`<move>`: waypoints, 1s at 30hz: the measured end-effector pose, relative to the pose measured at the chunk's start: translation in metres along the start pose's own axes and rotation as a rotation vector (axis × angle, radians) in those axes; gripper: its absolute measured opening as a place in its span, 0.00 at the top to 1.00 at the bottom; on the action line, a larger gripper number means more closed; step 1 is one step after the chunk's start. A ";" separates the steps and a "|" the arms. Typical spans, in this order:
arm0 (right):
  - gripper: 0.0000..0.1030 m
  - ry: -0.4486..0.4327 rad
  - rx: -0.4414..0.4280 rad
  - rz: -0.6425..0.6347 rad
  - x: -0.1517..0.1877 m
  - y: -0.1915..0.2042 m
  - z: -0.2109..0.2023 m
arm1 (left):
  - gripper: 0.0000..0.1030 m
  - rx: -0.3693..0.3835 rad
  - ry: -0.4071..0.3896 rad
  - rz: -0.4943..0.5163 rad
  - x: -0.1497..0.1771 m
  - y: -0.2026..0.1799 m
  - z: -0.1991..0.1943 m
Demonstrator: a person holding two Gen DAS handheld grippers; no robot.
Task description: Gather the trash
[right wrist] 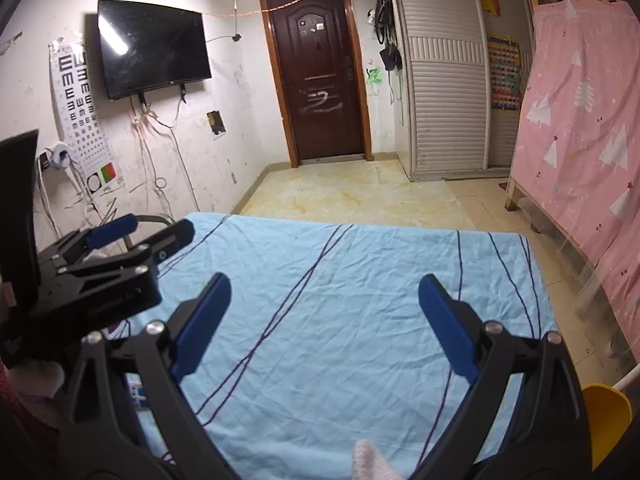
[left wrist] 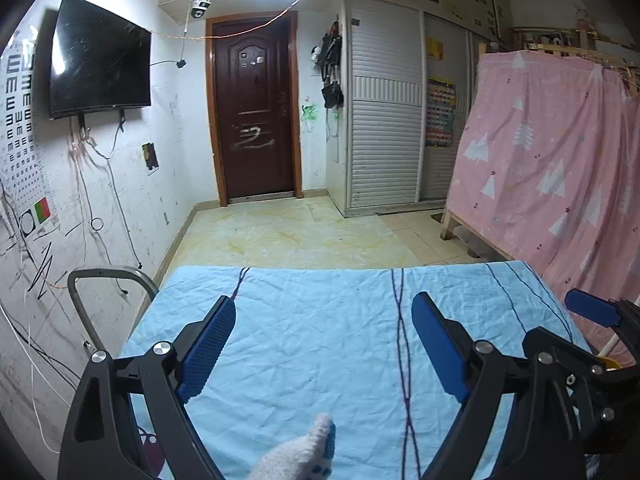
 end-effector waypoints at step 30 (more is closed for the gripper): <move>0.12 0.036 -0.021 -0.033 -0.005 0.025 0.026 | 0.20 -0.044 0.024 -0.061 0.007 0.031 0.016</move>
Point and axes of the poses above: each gripper's, at about its wrist camera, not at the fingertips, and z roughly the way its jaws point, y to its left, x to its underside, the point moved 1 cm from there along z, roughly the way its jaws point, and after that the axes turned 2 degrees about x, right-handed, at the moved point
